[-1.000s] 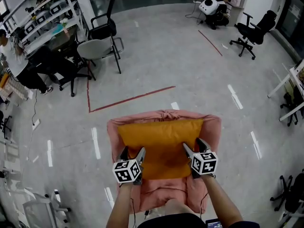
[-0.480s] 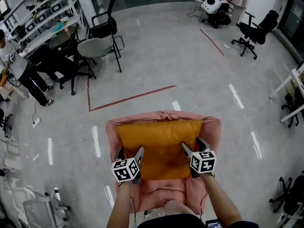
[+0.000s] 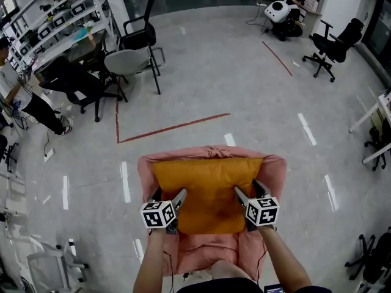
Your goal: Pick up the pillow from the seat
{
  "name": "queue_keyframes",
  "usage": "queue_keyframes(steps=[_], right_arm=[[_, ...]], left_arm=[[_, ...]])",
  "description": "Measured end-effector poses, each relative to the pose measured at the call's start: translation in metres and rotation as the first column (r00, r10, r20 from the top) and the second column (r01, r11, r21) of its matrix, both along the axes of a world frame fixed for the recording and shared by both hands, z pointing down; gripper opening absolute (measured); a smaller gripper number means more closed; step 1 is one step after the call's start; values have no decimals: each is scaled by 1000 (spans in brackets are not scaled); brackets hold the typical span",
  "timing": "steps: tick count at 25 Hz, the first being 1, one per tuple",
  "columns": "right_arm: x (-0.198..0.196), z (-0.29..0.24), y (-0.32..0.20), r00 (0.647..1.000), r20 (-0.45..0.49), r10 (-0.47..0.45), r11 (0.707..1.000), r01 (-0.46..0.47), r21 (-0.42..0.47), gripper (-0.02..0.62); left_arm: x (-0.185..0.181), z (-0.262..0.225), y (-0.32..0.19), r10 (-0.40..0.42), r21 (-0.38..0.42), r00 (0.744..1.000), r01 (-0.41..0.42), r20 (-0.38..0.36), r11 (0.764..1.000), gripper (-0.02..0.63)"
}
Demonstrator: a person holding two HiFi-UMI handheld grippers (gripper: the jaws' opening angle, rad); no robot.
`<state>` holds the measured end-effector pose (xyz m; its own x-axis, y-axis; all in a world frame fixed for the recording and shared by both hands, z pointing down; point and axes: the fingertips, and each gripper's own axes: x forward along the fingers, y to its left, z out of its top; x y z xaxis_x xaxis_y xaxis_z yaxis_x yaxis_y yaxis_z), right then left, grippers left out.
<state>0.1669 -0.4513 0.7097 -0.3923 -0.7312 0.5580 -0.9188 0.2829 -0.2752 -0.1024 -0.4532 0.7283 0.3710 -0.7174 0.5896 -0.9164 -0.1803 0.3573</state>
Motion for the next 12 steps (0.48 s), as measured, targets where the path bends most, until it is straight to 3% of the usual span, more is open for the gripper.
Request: queue_keyframes(steps=[8, 12], right_arm=[[-5, -2, 1, 999, 12, -35, 999, 35, -7, 318], [-10, -2, 3, 998, 26, -52, 998, 52, -29, 257]], left_arm=[[8, -1, 2, 21, -12, 1000, -21, -22, 1000, 352], [11, -1, 4, 29, -34, 999, -30, -29, 999, 305]])
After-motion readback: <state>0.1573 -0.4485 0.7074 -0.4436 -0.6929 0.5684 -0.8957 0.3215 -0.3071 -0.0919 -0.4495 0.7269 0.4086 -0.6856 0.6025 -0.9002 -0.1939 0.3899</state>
